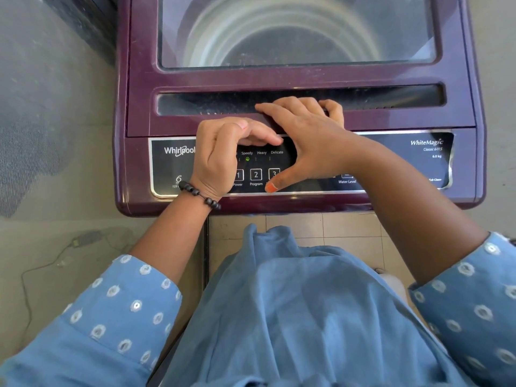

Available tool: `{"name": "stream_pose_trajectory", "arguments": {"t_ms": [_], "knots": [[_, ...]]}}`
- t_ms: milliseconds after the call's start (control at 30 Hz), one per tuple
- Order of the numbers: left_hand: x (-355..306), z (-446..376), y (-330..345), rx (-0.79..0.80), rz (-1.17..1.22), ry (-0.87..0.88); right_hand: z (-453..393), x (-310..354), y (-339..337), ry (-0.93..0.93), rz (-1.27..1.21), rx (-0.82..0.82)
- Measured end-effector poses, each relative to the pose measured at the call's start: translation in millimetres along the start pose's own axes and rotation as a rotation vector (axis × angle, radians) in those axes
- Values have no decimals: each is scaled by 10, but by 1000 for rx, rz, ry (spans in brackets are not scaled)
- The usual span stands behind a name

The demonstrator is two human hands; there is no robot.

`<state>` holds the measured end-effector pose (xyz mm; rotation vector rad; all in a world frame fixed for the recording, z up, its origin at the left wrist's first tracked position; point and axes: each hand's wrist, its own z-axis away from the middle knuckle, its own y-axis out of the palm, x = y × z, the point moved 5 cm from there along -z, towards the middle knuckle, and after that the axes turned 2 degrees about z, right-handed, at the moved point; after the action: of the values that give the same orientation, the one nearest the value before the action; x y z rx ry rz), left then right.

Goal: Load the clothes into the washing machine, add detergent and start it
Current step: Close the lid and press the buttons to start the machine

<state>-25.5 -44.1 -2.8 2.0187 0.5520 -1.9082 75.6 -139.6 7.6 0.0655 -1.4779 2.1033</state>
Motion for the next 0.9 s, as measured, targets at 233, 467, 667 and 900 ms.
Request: {"name": "stream_pose_trajectory", "arguments": {"t_ms": [233, 467, 667, 900], "knots": [[-13, 30, 29, -13, -25, -8, 60, 0, 13, -7, -25, -27], [-57, 109, 88, -46, -68, -11, 287, -297, -141, 9, -168, -34], [-74, 135, 106, -61, -87, -26, 625, -625, -222, 102, -223, -95], [-91, 102, 128, -77, -74, -10, 588, -642, -194, 143, -164, -78]]}}
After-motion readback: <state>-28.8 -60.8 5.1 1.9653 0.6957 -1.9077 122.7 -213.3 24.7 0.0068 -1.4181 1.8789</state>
